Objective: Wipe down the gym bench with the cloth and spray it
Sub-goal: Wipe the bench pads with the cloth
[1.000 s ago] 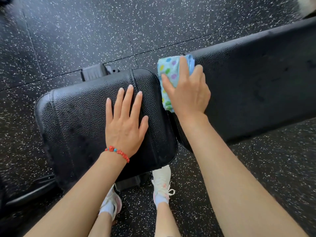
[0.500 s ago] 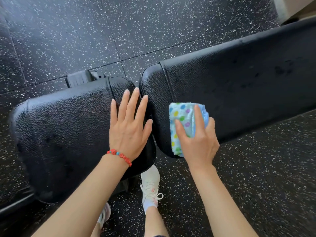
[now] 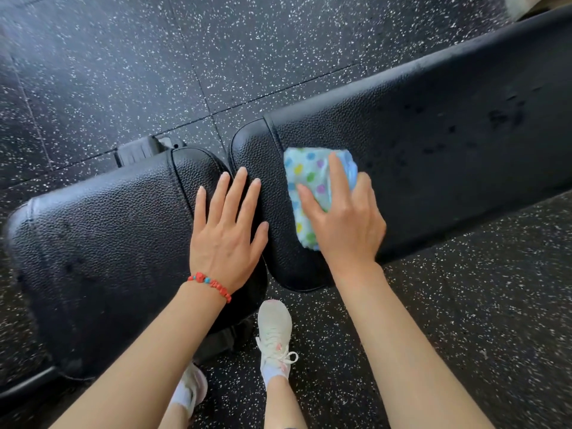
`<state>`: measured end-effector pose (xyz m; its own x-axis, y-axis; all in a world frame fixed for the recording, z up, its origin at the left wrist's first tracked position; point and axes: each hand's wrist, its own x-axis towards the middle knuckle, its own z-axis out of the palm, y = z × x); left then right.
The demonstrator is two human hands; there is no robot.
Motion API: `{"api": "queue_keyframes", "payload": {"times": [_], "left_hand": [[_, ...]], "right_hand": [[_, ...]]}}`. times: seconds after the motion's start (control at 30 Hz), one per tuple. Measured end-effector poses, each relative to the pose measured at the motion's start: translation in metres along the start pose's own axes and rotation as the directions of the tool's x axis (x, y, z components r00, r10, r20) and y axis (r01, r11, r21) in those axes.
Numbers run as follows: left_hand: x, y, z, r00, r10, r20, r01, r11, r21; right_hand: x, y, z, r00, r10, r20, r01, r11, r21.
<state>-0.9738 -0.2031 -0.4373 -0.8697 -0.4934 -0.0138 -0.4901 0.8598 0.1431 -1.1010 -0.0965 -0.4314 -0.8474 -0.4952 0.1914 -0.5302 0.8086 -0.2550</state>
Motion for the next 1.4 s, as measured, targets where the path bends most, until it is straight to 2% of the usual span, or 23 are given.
{"api": "queue_keyframes", "payload": {"times": [0.13, 0.23, 0.47, 0.7, 0.93, 1.07, 1.13, 1.23, 1.33, 1.4], "left_hand": [[0.0, 0.0, -0.001, 1.0, -0.01, 0.015, 0.01, 1.0, 0.001], [-0.001, 0.0, -0.001, 1.0, -0.008, 0.012, 0.008, 1.0, 0.005], [-0.001, 0.0, 0.002, 1.0, 0.0, -0.009, 0.0, 1.0, -0.007], [-0.003, -0.001, 0.003, 0.999, 0.013, -0.031, -0.013, 1.0, -0.017], [-0.001, 0.017, -0.001, 0.996, -0.015, -0.087, 0.01, 0.998, -0.062], [0.008, 0.047, 0.002, 0.994, 0.054, -0.096, -0.065, 0.991, -0.119], [0.018, 0.058, 0.007, 0.995, 0.044, -0.088, -0.056, 0.99, -0.13], [0.032, 0.069, 0.014, 0.997, 0.007, -0.075, -0.017, 0.991, -0.129], [0.037, 0.076, 0.018, 0.997, -0.028, -0.068, 0.019, 0.993, -0.118], [0.037, 0.077, 0.018, 0.997, -0.039, -0.064, 0.032, 0.994, -0.105]], "right_hand": [[-0.039, 0.041, -0.022, 0.997, 0.011, 0.072, -0.009, 1.0, -0.027], [-0.028, 0.04, -0.023, 0.994, 0.038, 0.105, -0.036, 0.999, -0.018], [0.035, 0.017, -0.006, 0.993, 0.088, 0.083, -0.09, 0.996, 0.027], [-0.011, 0.027, -0.015, 0.983, 0.178, 0.044, -0.18, 0.983, 0.031], [-0.024, 0.039, -0.023, 0.989, 0.119, 0.083, -0.12, 0.993, 0.006], [0.019, 0.035, -0.011, 0.995, 0.081, 0.05, -0.081, 0.997, -0.014], [0.054, 0.034, -0.005, 0.991, 0.085, 0.106, -0.085, 0.996, -0.005], [0.082, 0.036, 0.001, 0.994, 0.004, 0.107, -0.005, 1.0, 0.009], [0.057, 0.059, -0.005, 0.998, -0.068, 0.018, 0.068, 0.998, 0.009], [0.028, 0.086, -0.017, 0.993, -0.12, 0.008, 0.12, 0.993, -0.008]]}}
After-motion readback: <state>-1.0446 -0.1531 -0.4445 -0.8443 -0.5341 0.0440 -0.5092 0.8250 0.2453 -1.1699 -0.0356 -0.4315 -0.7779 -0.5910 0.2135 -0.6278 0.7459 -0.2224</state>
